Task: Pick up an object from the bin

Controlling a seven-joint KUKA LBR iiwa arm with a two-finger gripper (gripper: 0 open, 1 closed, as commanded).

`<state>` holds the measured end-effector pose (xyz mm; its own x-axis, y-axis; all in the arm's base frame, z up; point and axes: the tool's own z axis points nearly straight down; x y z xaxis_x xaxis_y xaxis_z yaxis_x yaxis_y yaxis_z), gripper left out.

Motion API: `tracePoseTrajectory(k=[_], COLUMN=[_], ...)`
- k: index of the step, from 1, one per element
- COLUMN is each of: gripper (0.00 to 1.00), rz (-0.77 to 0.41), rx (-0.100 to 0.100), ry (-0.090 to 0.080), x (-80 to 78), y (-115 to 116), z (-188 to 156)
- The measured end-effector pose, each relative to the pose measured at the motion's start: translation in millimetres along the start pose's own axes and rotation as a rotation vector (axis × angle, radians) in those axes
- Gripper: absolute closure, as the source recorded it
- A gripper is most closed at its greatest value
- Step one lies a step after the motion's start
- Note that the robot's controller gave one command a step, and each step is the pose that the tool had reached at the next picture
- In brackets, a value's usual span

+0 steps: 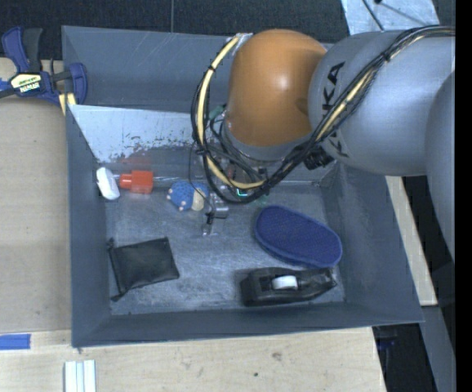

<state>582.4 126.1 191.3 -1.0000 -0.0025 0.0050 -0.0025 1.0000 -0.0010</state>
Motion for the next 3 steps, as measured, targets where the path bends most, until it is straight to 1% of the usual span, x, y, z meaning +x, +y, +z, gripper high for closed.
tracePoseTrajectory(k=[1,2,3], gripper=[0.00,1.00,1.00], rz=[-0.556,-0.552,-0.593], rx=[0.000,0.000,0.000], ry=[-0.002,-0.007,-0.018], x=[31.7,29.8,31.3], y=[53.7,53.3,47.5], z=[123.0,120.7,-7.8])
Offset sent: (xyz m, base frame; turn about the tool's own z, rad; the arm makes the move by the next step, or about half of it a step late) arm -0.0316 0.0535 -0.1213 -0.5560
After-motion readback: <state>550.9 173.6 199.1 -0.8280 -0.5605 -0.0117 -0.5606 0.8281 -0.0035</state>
